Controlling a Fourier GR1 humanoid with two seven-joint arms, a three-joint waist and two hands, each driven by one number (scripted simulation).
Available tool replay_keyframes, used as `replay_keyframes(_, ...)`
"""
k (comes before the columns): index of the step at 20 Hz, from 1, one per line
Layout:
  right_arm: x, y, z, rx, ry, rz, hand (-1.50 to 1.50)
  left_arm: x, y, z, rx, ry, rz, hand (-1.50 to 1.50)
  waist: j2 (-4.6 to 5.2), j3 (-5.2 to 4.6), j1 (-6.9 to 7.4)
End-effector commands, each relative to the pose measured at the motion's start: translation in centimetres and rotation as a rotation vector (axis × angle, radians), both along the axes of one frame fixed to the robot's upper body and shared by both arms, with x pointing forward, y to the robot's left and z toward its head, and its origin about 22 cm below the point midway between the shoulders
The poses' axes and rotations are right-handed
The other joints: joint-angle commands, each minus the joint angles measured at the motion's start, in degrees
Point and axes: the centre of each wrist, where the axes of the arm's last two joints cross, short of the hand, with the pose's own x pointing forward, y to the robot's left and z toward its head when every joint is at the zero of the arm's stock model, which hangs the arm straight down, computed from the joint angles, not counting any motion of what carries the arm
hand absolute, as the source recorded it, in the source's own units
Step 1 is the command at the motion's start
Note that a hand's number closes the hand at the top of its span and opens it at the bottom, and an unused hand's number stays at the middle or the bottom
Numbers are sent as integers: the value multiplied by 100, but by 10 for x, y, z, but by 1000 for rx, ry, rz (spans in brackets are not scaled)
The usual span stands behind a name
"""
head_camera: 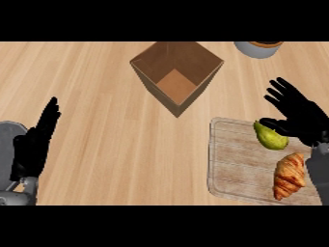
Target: Pick the pear from the cutting board and place it in the cardboard box
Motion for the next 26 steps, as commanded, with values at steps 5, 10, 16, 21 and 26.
replay_keyframes(5,24,-58,-23,148,4,98,-150,-2,-4,5,44,-11,-72,0,-12,6,19)
replay_keyframes(10,33,-90,25,-176,19,380,-150,-6,-21,-11,33,0,-85,0,4,-1,38)
replay_keyframes(16,43,-95,53,-339,87,776,-150,2,-20,-4,27,3,-95,0,21,7,104)
replay_keyframes(21,58,-88,65,-385,134,985,-150,5,-19,4,40,-7,-90,0,-5,5,90)
replay_keyframes(26,70,-68,58,-436,174,1055,-150,2,-3,-1,55,-13,-65,0,-31,-7,-4)
